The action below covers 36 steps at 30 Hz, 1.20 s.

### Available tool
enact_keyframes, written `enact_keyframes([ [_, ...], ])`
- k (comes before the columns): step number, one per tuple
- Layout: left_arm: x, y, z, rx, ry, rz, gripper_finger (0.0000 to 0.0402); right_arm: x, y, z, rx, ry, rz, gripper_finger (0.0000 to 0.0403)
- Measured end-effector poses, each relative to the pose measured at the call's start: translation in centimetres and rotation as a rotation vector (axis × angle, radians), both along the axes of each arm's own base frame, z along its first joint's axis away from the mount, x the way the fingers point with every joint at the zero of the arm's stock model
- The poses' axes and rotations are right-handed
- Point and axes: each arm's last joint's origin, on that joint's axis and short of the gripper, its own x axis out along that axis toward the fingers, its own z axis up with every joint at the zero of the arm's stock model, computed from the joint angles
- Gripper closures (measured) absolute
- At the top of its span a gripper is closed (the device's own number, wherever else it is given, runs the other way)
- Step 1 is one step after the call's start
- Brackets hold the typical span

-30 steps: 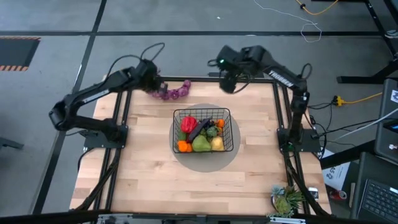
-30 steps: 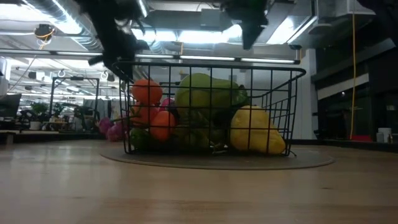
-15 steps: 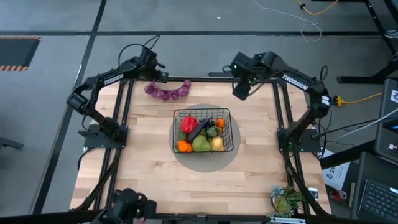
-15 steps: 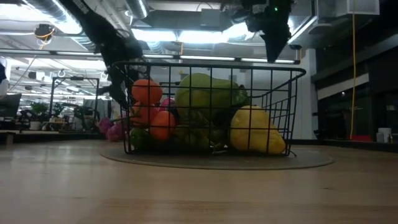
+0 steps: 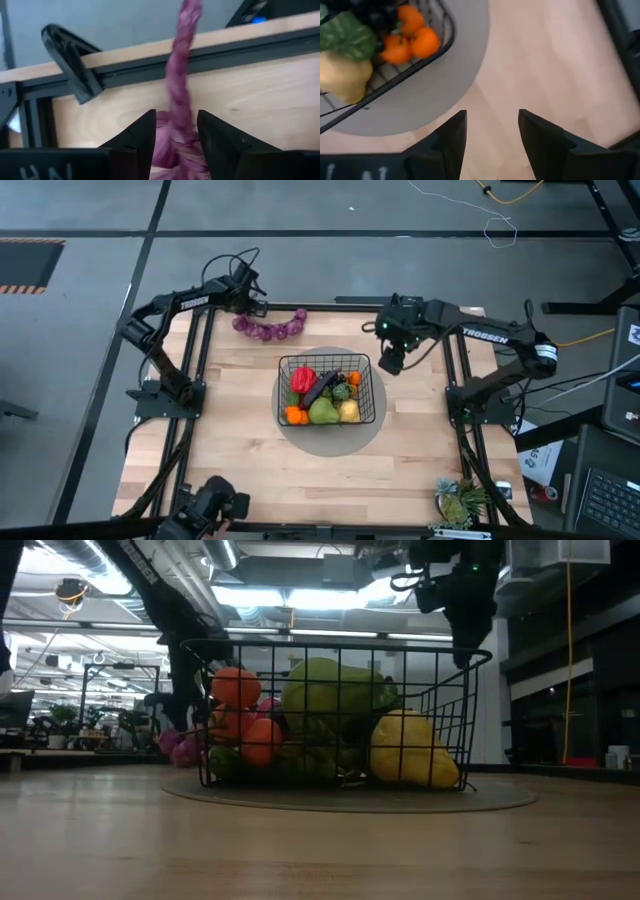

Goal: Build produce basket
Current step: Put the purple garlic into the black wire basket

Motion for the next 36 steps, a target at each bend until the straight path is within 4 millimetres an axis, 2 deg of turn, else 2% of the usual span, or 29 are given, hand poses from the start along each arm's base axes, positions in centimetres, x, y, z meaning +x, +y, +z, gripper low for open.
enact_keyframes([
  [6, 0.4, 0.4, -1.9, -0.051, 0.020, -0.005, 0.0262, 0.2, 2.3, -1.2, 0.020, 0.016, 0.032, 0.0221],
  [13, 0.8, 0.3, -2.6, -0.075, 0.023, -0.019, 0.0270, 0.6, 4.7, -2.6, 0.036, 0.020, 0.052, 0.0221],
  [16, 0.8, 0.3, -2.6, -0.075, 0.022, -0.020, 0.0298, 0.8, 5.7, -3.1, 0.040, 0.015, 0.064, 0.0221],
  [20, 1.2, 0.2, -2.5, -0.049, 0.052, -0.034, 0.0372, 1.0, 6.8, -4.2, 0.043, -0.005, 0.086, 0.0221],
  [26, 1.6, 0.0, -2.4, -0.028, 0.084, -0.076, 0.0379, 1.1, 7.8, -5.8, 0.043, -0.023, 0.124, 0.0221],
  [29, 2.1, -0.6, -1.6, -0.004, 0.080, -0.116, 0.0379, 1.0, 8.1, -6.7, 0.043, -0.022, 0.135, 0.0221],
  [32, 2.7, -1.2, 0.1, 0.059, 0.040, -0.140, 0.0379, 0.9, 8.2, -7.3, 0.043, -0.015, 0.140, 0.0221],
  [36, 3.0, -2.6, 3.7, 0.185, -0.042, -0.172, 0.0379, 0.6, 8.2, -7.8, 0.043, 0.003, 0.139, 0.0221],
])
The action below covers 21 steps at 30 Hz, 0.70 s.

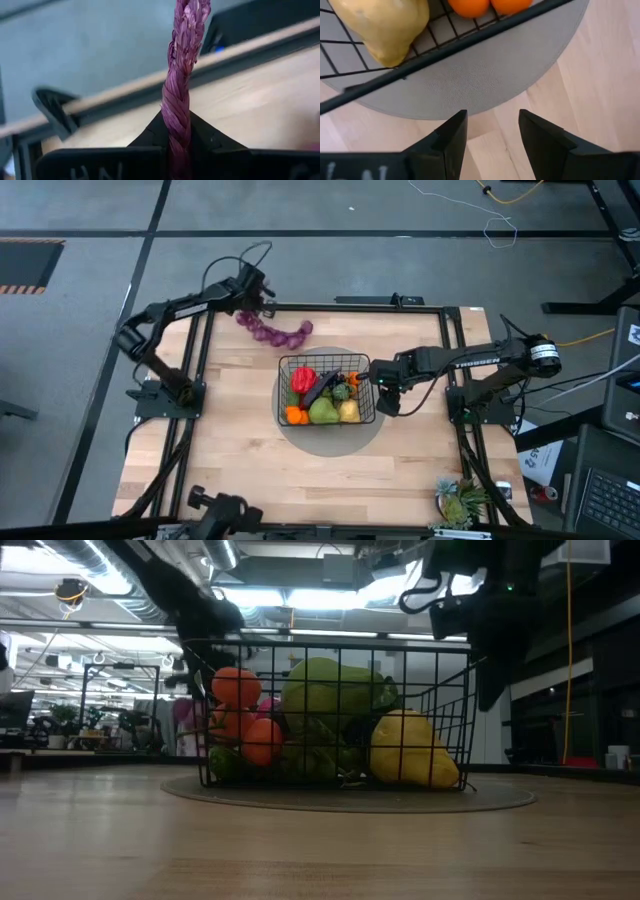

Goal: Build produce basket
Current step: Put the purple garlic into the black wire basket

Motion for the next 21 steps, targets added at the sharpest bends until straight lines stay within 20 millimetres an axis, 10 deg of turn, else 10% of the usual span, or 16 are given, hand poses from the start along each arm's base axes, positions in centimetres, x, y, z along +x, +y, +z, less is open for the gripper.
enact_keyframes([
  [21, -0.6, -10.5, 15.0, 0.629, -0.411, -0.343, 0.0379, -0.6, 0.2, -0.4, 0.052, 0.066, 0.057, 0.0221],
])
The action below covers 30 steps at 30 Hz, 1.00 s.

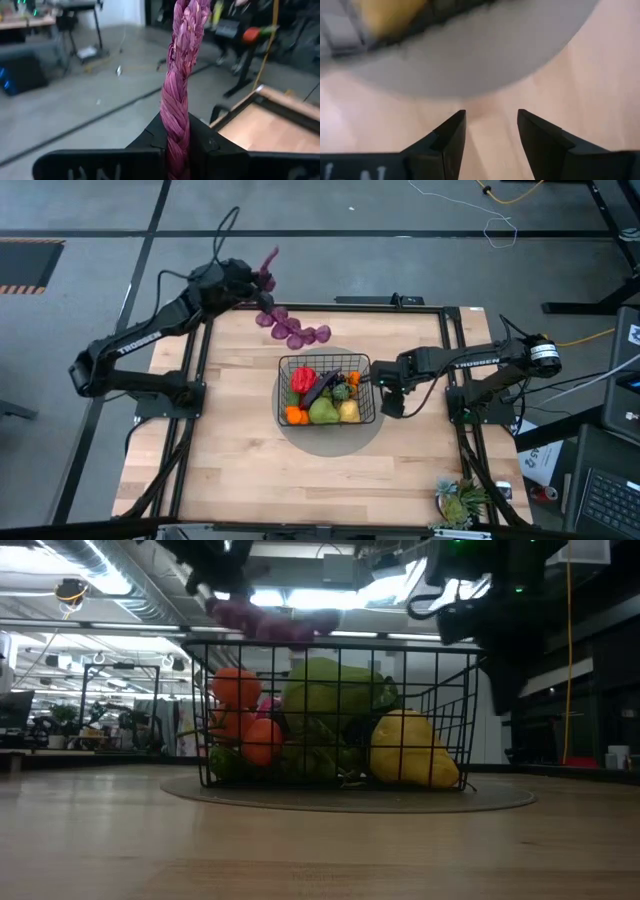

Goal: Build produce basket
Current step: Put the purple garlic into the black wire basket

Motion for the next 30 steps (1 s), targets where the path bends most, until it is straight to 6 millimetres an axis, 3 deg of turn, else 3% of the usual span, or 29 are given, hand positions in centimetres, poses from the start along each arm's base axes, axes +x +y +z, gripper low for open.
enact_keyframes([
  [6, 0.7, -1.1, 0.4, 0.014, -0.022, -0.083, 0.0379, -1.5, 0.9, 0.2, 0.270, 0.123, 0.109, 0.0221],
  [11, 1.2, -1.4, 0.2, 0.010, -0.017, -0.102, 0.0379, -2.9, 2.1, 2.3, 0.336, -0.002, 0.335, 0.0221],
  [19, 1.5, -2.0, 0.2, -0.001, -0.037, -0.127, 0.0379, -7.4, 2.6, 8.6, -0.024, -0.465, 0.184, 0.0221],
  [23, 2.1, -2.9, 0.6, 0.003, -0.082, -0.203, 0.0379, -9.1, 3.1, 10.7, -0.152, -0.666, 0.131, 0.0221],
  [30, 3.1, -4.9, 1.5, 0.034, -0.173, -0.303, 0.0379, -9.2, 4.0, 13.5, -0.400, -0.951, 0.151, 0.0221],
])
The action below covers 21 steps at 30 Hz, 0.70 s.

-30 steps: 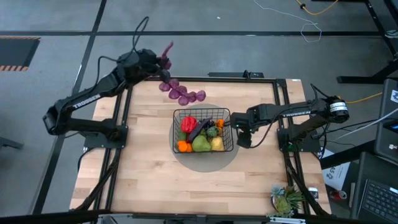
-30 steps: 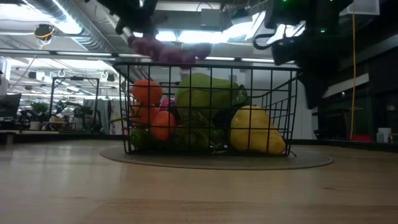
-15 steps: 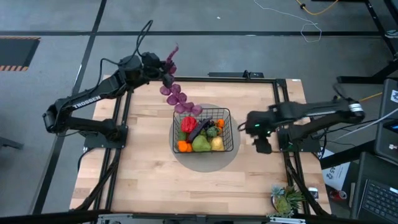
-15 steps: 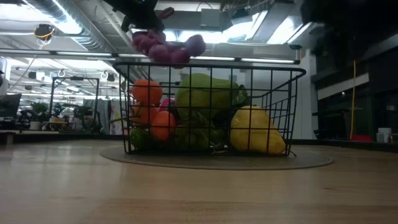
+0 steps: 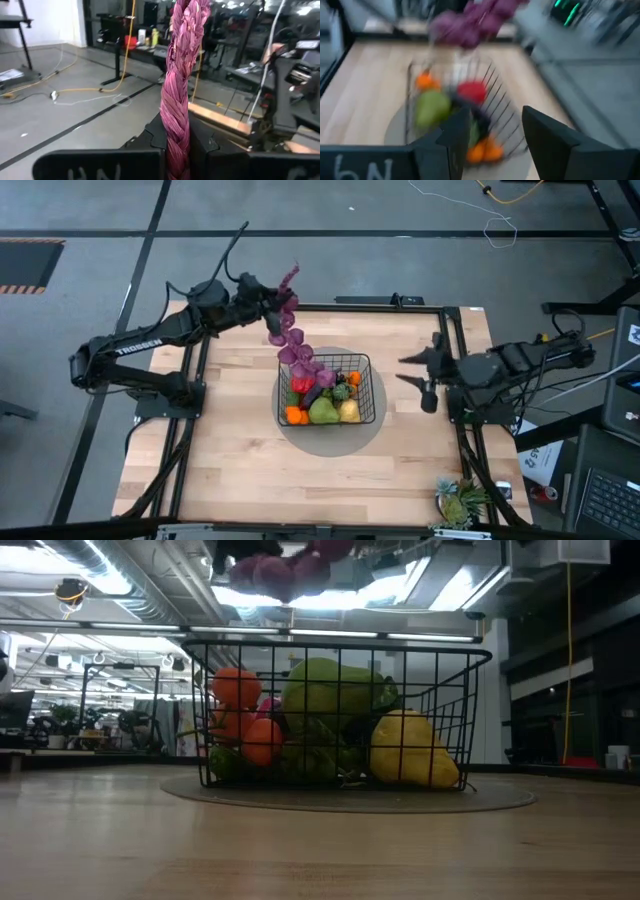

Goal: Build produce basket
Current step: Put the purple garlic into the black wire basket

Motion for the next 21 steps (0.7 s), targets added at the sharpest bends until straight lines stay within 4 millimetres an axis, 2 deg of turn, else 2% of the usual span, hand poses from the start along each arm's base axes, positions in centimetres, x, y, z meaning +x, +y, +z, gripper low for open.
enact_keyframes([
  [4, 0.3, -0.7, 0.3, 0.014, -0.034, -0.043, 0.0379, 0.3, 0.1, 0.9, -0.018, -0.092, -0.017, 0.0221],
  [10, 1.4, -2.1, 0.3, 0.020, -0.050, -0.147, 0.0379, 0.4, 0.1, 1.0, 0.000, -0.108, -0.024, 0.0221],
  [15, 4.0, -2.9, -0.7, 0.073, -0.057, -0.200, 0.0379, 0.7, 0.2, 1.1, 0.054, -0.138, -0.044, 0.0221],
  [21, 7.1, -3.5, -2.7, 0.040, -0.046, -0.245, 0.0379, 0.6, 0.2, 1.3, 0.059, -0.160, -0.043, 0.0221],
])
